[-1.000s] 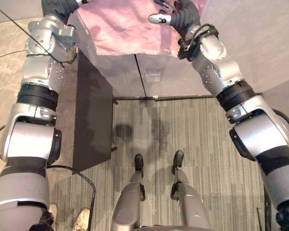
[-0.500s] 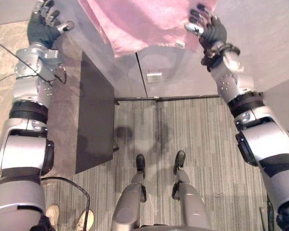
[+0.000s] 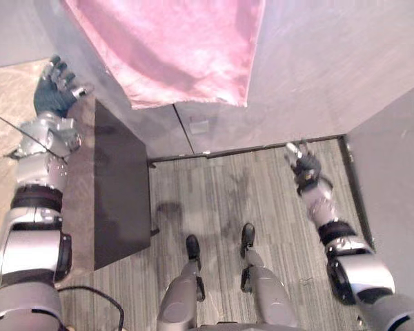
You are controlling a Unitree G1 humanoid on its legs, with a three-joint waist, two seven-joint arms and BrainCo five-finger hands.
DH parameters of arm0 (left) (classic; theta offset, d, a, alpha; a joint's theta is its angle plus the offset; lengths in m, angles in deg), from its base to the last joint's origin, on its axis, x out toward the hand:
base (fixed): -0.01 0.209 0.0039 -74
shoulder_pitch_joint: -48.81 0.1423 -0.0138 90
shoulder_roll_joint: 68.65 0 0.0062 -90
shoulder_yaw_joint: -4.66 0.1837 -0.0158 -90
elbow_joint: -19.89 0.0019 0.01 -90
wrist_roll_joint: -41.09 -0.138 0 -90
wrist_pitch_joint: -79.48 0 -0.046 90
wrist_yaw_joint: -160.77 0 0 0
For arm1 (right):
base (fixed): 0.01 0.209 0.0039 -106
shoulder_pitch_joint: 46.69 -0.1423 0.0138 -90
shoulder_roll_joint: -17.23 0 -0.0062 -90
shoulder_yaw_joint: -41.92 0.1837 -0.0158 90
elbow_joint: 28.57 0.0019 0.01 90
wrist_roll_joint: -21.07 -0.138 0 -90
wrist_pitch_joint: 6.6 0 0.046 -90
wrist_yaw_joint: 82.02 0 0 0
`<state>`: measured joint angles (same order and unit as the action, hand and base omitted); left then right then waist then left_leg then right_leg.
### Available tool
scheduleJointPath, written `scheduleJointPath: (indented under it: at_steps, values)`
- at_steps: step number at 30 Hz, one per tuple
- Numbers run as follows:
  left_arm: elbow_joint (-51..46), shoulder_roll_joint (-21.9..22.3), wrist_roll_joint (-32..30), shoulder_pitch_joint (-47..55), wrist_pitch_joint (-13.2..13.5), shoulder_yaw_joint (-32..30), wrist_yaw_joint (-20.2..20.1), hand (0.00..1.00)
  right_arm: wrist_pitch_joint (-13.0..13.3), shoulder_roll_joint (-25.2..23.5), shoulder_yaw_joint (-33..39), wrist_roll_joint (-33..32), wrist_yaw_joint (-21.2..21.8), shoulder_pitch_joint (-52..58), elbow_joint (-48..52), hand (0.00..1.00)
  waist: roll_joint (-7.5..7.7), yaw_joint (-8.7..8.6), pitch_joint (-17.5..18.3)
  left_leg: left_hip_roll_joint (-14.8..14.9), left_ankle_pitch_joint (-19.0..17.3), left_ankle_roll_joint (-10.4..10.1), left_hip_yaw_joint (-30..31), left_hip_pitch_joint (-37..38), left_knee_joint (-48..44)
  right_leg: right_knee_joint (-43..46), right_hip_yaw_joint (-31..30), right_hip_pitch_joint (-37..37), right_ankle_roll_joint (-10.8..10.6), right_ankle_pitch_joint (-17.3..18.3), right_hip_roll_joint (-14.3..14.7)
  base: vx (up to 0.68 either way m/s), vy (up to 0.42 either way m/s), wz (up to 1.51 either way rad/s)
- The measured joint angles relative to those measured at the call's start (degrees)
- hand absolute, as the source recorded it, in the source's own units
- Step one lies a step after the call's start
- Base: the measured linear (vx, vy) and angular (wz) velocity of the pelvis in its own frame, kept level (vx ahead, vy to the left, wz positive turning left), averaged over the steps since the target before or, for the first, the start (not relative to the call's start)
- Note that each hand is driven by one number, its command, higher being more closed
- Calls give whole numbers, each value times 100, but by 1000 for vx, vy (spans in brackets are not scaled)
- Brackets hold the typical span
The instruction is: Organize washtable
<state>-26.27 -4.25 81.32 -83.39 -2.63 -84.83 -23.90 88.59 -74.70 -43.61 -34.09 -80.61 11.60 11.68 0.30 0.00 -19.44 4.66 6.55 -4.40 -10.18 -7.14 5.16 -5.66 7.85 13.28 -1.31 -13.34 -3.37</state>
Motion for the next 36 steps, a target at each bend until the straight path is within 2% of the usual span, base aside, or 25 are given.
scheduleJointPath:
  at_steps: [3, 8, 10, 13, 15, 17, 20, 25, 26, 28, 30, 32, 33, 34, 35, 36]
  values:
    - [-168, 568, -80, 773, -25, -61, 8, 0, 63, -240, 405, -77, -6, 692, 256, 0, 103, -67, 290, 52, -76, -48, -42, 153, -1, -1, -4, -144, -1, 103, 52, 50, -7, -4]
    - [-180, 1562, -263, 1815, -124, -62, 11, 0, 184, -251, 982, -74, -24, 1536, 511, 0, 86, -167, 726, 62, -264, -51, -110, 588, -33, -2, -30, -566, -36, 234, 62, 60, 23, -7]
    - [-194, 1817, -308, 2220, -133, -63, 20, 0, 236, -254, 1187, -71, -45, 1822, 519, 0, 59, -238, 932, 59, -360, -51, -120, 691, -72, -2, -39, -676, -55, 273, 56, 63, 33, -4]
    - [-365, 2333, -389, 2910, -145, -63, 98, 0, 303, -260, 1618, -52, -138, 2331, 478, 0, -65, -238, 1164, 55, -521, -29, -142, 845, -192, -4, -76, -866, -101, 343, 34, 53, 35, -6]
    - [-343, 2685, -595, 3485, -190, -59, 100, 0, 320, -265, 1887, -37, -152, 2684, 95, 0, -173, -236, 1306, 61, -617, -21, -141, 1017, -219, -12, -113, -1034, -130, 412, 33, 68, 34, -7]
    - [-228, 2889, -788, 3826, -212, -58, 99, 0, 318, -322, 2096, 14, -164, 2946, -201, 0, -217, -236, 1451, 62, -641, -25, -133, 1052, -216, -12, -108, -1073, -150, 444, 33, 55, 19, -1]
    - [238, 3250, -966, 4431, -253, -58, 91, 0, 260, -538, 2545, 220, -202, 3423, -874, 0, -218, -233, 1555, 80, -711, -24, -127, 1236, -220, -15, -101, -1256, -148, 504, 41, 35, 10, 0]
    - [1276, 3634, -1581, 5146, -255, -114, -14, 0, 9, -887, 3085, 1352, -284, 4126, -1383, 0, -112, -234, 1636, 45, -746, -4, -132, 1345, -233, 0, -95, -1380, -186, 531, 6, 0, 0, 0]
    - [1438, 3712, -1636, 5232, -231, -341, -25, 0, -48, -967, 3165, 1641, -297, 4217, -1459, 0, -33, -236, 1621, 36, -756, 11, -150, 1321, -271, 2, -92, -1372, -205, 520, -17, -45, 33, 2]
    - [1636, 3696, -1818, 5229, -181, -680, 13, 0, -131, -1057, 3177, 2168, -373, 4300, -1471, 0, 13, -200, 1606, 28, -778, 36, -234, 1271, -368, 83, -167, -1292, -233, 508, -39, -72, 29, -18]
    - [1874, 3727, -1976, 5234, -146, -1267, 130, 0, -144, -1189, 3150, 2556, -394, 4257, -1397, 0, 51, -127, 1582, 35, -870, 92, -435, 1203, -460, 504, -337, -1031, -305, 690, -62, -116, 28, -44]
    - [1928, 3755, -2171, 5277, -155, -1496, 238, 0, -152, -1290, 3070, 2698, -400, 4251, -1393, 0, 60, -61, 1575, 60, -941, 146, -489, 1131, -606, 708, -338, -896, -510, 887, -79, -101, 14, -23]
    - [1939, 3892, -2338, 5418, -236, -1701, 266, 0, -173, -1373, 2902, 2863, -410, 4220, -1395, 0, -165, -19, 1549, 264, -960, 203, -472, 1047, -668, 1110, -244, -807, -572, 1183, 4, -90, -15, 1]
    - [1950, 3925, -2374, 5503, -244, -1789, 272, 0, -198, -1427, 2762, 2939, -417, 4234, -1401, 0, -136, -10, 1541, 347, -942, 226, -417, 967, -742, 2099, -122, -581, -252, 1450, -20, -51, -32, 22]
    - [1940, 3915, -2400, 5528, -252, -1856, 273, 0, -204, -1466, 2670, 3054, -413, 4258, -1402, 0, -116, -11, 1543, 348, -938, 227, -336, 937, -794, 2702, -46, -552, -200, 1680, -95, -36, -77, 61]
    - [1920, 3796, -2467, 5588, -274, -1886, 282, 0, -208, -1526, 2593, 3230, -408, 4296, -1420, 0, 84, 5, 1547, 267, -898, 230, -121, 858, -848, 3407, 27, -723, -348, 2180, -297, -31, -146, 80]
